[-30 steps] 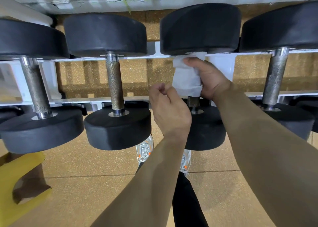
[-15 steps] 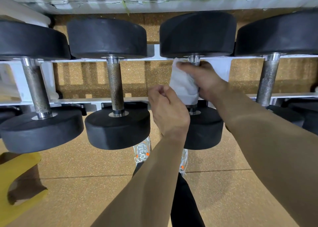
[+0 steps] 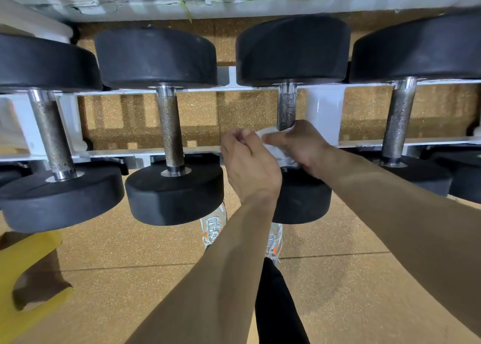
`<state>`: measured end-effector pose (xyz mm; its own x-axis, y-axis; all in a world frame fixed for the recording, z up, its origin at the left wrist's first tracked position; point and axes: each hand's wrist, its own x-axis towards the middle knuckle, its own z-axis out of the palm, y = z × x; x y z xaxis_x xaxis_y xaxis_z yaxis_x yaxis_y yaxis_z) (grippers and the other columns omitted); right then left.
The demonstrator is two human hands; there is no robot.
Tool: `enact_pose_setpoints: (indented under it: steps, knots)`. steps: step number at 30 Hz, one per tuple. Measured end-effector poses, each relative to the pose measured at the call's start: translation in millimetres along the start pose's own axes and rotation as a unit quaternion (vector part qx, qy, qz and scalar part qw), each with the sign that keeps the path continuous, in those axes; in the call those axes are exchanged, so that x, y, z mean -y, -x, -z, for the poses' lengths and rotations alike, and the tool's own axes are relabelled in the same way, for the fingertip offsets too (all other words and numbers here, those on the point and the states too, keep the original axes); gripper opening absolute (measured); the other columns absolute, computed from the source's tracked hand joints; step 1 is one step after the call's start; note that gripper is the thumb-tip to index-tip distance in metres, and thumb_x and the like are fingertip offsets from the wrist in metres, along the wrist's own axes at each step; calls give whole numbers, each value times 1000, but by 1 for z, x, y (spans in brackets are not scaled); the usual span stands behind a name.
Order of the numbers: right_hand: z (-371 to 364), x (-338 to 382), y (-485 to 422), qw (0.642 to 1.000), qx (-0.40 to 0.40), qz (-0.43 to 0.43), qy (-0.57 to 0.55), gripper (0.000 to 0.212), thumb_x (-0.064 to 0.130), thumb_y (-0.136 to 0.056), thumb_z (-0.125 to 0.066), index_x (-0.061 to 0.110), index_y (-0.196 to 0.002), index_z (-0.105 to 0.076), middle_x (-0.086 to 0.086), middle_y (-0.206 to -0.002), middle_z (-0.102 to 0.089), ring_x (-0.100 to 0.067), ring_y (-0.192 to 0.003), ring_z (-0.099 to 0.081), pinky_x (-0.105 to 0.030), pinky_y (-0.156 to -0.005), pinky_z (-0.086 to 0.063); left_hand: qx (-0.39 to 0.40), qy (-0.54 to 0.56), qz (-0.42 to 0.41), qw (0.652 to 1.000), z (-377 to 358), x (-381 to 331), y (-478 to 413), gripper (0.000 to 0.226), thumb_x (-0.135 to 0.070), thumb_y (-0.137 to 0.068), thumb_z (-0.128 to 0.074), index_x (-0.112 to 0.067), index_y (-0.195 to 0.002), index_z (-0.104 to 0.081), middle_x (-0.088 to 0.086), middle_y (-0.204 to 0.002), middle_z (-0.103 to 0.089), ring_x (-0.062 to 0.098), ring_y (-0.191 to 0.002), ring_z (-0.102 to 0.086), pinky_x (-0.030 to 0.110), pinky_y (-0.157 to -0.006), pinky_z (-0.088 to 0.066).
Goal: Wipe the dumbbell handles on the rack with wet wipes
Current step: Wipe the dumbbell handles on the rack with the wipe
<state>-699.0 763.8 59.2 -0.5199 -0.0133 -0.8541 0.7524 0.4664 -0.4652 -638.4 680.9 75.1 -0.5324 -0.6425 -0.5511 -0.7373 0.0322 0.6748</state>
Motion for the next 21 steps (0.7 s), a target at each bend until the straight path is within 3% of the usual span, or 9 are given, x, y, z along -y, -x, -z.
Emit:
enact_pose_setpoints:
  steps: [2,4,6,10,12,14,16,19,21]
  knots:
    - [-7,1,2,998,-57,3,-6,21,23,-84,-79,7,-83,-66,-11,-76,-68,-25,-67,-66,-31,-50,-54,-3,-1,3,1000,0,0,0,26,-38,-105,-38,-20,-116,-53,-2,-116,-59,22,-106,-56,33,-85,-42]
    - [-11,5,-1,994,-99,1,-55,25,23,-84,-80,14,-74,-59,-3,-67,-61,-18,-55,-57,-19,-37,-39,-3,-1,5,1000,0,1,0,23,-40,-104,-37,-24,-113,-51,-3,-115,-59,22,-104,-57,37,-85,-45]
    - [-11,16,-10,987,-132,12,-92,25,26,-83,-81,15,-76,-60,1,-66,-61,-15,-55,-57,-14,-36,-36,6,-6,3,1000,1,-1,0,18,-39,-105,-37,-26,-111,-48,-3,-114,-58,22,-101,-57,35,-82,-42]
    - [-6,40,-23,971,-173,57,-154,23,26,-79,-85,18,-78,-63,7,-70,-64,-12,-65,-62,-18,-59,-52,14,-14,3,1000,1,-1,1,17,-37,-105,-37,-26,-112,-47,-3,-115,-57,20,-100,-56,31,-80,-38]
    - [-7,37,-23,969,-163,68,-172,21,24,-78,-85,16,-80,-66,5,-74,-67,-12,-67,-65,-21,-62,-53,10,-16,2,1000,0,0,0,24,-37,-106,-36,-22,-117,-50,-2,-116,-58,21,-102,-56,32,-82,-40]
    - [-7,24,-22,977,-100,84,-168,26,27,-76,-86,10,-87,-70,-3,-79,-70,-17,-71,-68,-26,-65,-55,9,-17,0,1000,0,1,0,28,-38,-105,-36,-19,-120,-52,-1,-117,-58,22,-103,-56,34,-84,-42]
    - [-2,8,-16,983,22,78,-163,27,26,-79,-84,5,-89,-71,-11,-81,-70,-25,-74,-68,-33,-67,-54,11,-17,-1,1000,0,1,-1,28,-38,-105,-37,-19,-120,-52,-1,-118,-58,22,-104,-55,34,-85,-41]
    - [13,-7,-12,962,201,34,-184,8,8,-91,-70,2,-88,-68,-8,-74,-72,-18,-67,-70,-23,-60,-54,16,-16,-6,1000,1,0,0,26,-38,-105,-37,-20,-117,-51,-2,-117,-57,20,-104,-55,33,-84,-40]
    - [21,-11,-15,949,264,14,-171,11,5,-86,-73,1,-95,-69,-11,-85,-75,-20,-78,-73,-25,-67,-57,19,-17,-4,1000,1,0,-1,27,-37,-105,-37,-19,-118,-52,-2,-117,-58,20,-104,-55,31,-83,-39]
